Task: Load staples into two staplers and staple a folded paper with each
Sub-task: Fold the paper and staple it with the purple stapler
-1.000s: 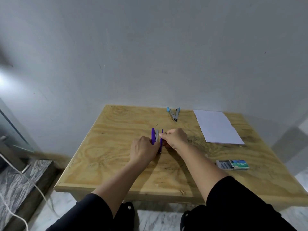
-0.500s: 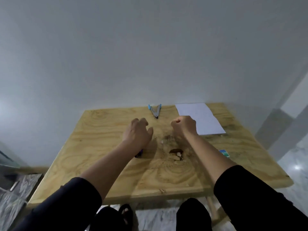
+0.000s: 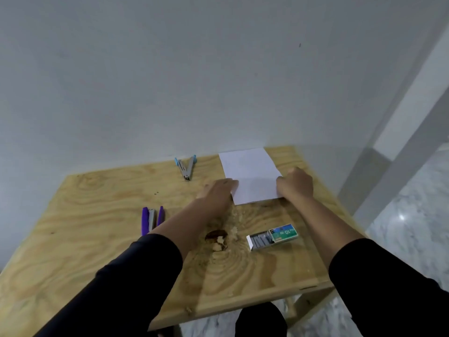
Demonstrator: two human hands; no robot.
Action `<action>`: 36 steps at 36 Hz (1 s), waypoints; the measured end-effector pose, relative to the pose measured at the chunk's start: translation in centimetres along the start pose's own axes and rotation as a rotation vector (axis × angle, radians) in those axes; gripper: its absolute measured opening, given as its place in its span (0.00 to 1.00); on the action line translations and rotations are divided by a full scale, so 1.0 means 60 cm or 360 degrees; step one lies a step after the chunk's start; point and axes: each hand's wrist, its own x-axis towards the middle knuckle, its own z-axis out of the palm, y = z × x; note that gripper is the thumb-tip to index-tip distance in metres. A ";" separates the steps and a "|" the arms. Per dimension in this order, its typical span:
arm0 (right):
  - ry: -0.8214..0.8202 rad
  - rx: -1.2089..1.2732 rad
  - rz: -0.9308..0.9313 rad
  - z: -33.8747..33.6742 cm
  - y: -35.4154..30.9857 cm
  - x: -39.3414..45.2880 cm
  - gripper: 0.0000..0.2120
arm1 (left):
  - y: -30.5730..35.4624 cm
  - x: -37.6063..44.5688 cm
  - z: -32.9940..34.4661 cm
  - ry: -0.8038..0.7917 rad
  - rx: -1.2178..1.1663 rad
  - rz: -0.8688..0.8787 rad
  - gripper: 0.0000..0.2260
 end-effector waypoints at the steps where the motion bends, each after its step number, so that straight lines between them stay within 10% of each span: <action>1: -0.0012 -0.0007 0.0009 0.000 -0.003 0.004 0.10 | -0.001 0.003 -0.001 0.0009 0.0036 -0.0020 0.17; 10: -0.0267 0.0580 0.0314 -0.016 -0.018 0.030 0.14 | -0.030 0.016 -0.009 -0.0021 0.0158 0.0184 0.27; 24: -0.0848 0.2051 0.0594 -0.070 -0.017 0.046 0.07 | -0.020 0.013 -0.005 0.0366 -0.0409 0.0128 0.08; 30: -0.0809 0.2008 0.0573 -0.067 -0.010 0.043 0.13 | -0.016 0.022 -0.004 0.0327 -0.0612 -0.0207 0.10; 36: -0.0667 0.1019 0.0348 -0.034 0.002 0.045 0.07 | -0.003 0.025 0.004 0.0421 -0.0801 -0.0434 0.13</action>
